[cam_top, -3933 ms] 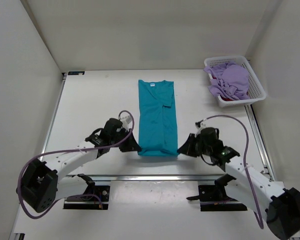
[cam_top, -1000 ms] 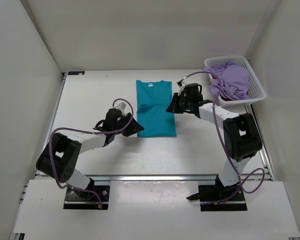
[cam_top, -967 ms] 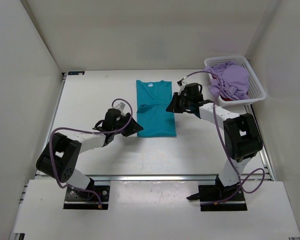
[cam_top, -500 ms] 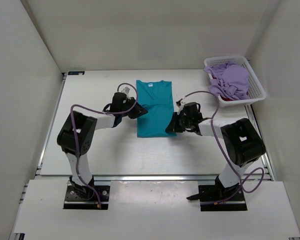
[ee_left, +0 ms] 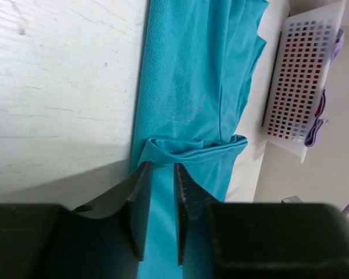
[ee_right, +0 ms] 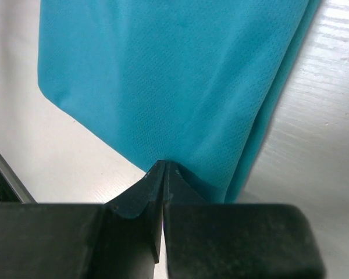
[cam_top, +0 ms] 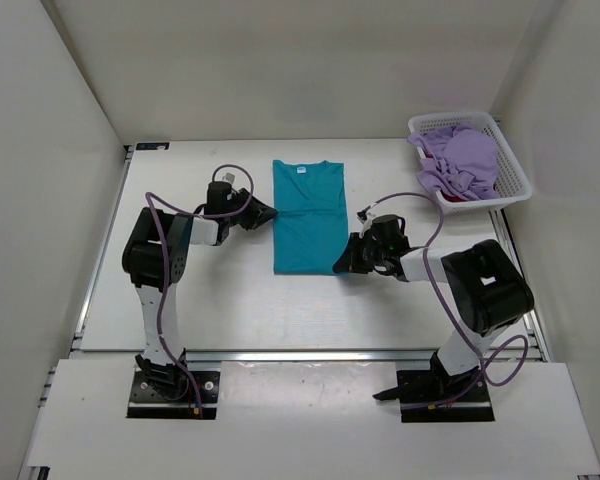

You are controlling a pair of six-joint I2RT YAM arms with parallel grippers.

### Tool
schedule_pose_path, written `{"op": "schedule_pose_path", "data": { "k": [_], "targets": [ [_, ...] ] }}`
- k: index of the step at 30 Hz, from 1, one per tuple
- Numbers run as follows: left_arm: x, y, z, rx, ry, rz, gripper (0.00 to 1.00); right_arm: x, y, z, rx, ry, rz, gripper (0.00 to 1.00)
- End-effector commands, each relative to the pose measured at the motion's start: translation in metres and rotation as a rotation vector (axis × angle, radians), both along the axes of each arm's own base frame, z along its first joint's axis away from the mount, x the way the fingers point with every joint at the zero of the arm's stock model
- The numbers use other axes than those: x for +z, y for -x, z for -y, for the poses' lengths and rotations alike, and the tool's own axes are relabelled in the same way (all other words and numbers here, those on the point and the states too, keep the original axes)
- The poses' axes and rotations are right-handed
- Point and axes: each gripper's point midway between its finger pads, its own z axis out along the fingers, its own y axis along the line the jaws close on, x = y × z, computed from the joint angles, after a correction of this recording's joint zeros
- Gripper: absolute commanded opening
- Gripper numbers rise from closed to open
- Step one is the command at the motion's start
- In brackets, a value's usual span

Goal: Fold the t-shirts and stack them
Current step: Fold the folded rectangular tshirt in 1/3 of the way, then grab one side of the 2/3 rectangular tshirt with both arms

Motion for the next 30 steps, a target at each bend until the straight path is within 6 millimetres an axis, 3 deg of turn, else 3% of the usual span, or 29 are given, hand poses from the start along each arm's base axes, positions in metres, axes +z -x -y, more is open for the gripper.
{"op": "schedule_pose_path", "data": {
  "k": [1, 3, 6, 9, 12, 15, 17, 19, 25, 30],
  "targets": [
    [0.048, 0.001, 0.002, -0.011, 0.076, 0.097, 0.35, 0.019, 0.000, -0.005, 0.018, -0.017, 0.061, 0.00],
    [0.070, 0.014, 0.004, -0.018, 0.059, 0.141, 0.39, 0.040, -0.002, -0.006, 0.021, -0.039, 0.110, 0.05],
    [0.075, 0.046, 0.010, -0.032, -0.013, 0.136, 0.45, 0.060, 0.000, 0.002, 0.005, -0.050, 0.158, 0.16],
    [0.047, 0.093, 0.015, -0.087, -0.145, 0.070, 0.49, 0.057, 0.005, 0.022, -0.052, -0.018, 0.158, 0.26],
    [0.018, 0.128, -0.004, -0.103, -0.282, 0.020, 0.53, 0.047, 0.013, 0.035, -0.083, 0.014, 0.137, 0.35],
    [0.002, 0.155, -0.025, -0.103, -0.358, -0.002, 0.58, 0.034, 0.018, 0.048, -0.116, 0.039, 0.109, 0.41],
    [-0.006, 0.164, -0.035, -0.104, -0.405, -0.008, 0.60, 0.028, 0.019, 0.053, -0.137, 0.042, 0.098, 0.43],
    [-0.015, 0.175, -0.032, -0.136, -0.425, -0.037, 0.60, 0.022, 0.020, 0.053, -0.130, 0.031, 0.074, 0.43],
    [-0.029, 0.176, -0.023, -0.150, -0.400, -0.064, 0.60, 0.004, 0.018, 0.045, -0.110, -0.008, 0.019, 0.44],
    [-0.031, 0.177, -0.011, -0.169, -0.361, -0.070, 0.46, -0.005, 0.014, 0.042, -0.126, -0.037, -0.001, 0.35]
  ]
}}
